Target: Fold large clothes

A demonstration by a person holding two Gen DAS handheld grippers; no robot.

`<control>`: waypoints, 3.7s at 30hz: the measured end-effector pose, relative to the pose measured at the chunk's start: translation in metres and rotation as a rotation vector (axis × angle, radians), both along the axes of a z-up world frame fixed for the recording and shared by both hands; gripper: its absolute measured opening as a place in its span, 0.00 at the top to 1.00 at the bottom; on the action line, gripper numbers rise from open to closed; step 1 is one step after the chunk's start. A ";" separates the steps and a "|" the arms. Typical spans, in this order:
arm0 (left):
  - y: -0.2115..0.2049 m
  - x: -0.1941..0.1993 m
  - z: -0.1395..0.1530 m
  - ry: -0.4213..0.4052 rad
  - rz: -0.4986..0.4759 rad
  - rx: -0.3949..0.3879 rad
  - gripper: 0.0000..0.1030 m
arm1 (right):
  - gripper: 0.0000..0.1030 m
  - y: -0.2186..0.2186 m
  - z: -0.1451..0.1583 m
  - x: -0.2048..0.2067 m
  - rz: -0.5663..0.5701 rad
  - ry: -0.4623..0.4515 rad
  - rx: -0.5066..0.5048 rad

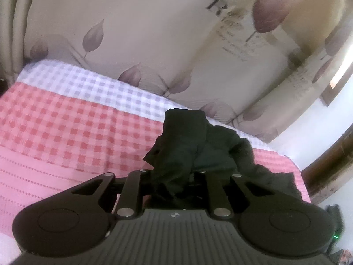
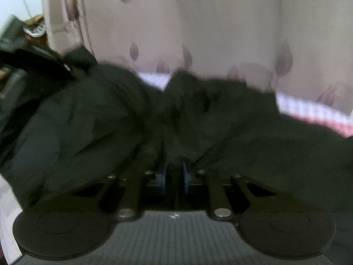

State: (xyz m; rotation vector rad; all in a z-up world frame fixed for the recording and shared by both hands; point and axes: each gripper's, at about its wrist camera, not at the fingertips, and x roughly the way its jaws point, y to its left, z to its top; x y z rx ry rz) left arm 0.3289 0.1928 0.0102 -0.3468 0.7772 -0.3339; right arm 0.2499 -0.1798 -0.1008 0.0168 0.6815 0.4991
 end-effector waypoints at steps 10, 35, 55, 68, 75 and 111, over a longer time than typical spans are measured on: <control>-0.091 -0.025 0.052 0.019 -0.051 0.014 0.83 | 0.87 -0.027 -0.017 0.016 -0.032 0.118 0.223; -0.189 -0.036 -0.056 0.034 -0.100 -0.573 0.64 | 0.53 -0.141 0.010 -0.105 -0.049 0.018 0.800; -0.153 -0.079 -0.092 -0.083 -0.049 -1.100 0.59 | 0.43 -0.108 0.001 -0.062 -0.133 0.113 0.651; -0.110 -0.149 -0.119 -0.112 -0.032 -0.900 0.34 | 0.37 -0.116 0.014 -0.063 -0.140 0.135 0.683; -0.154 -0.148 -0.123 -0.146 -0.188 -0.856 0.33 | 0.23 -0.114 0.030 -0.032 -0.136 0.212 0.605; -0.188 -0.187 -0.115 -0.217 -0.071 -0.348 0.01 | 0.86 -0.255 0.098 -0.025 -0.233 -0.109 0.379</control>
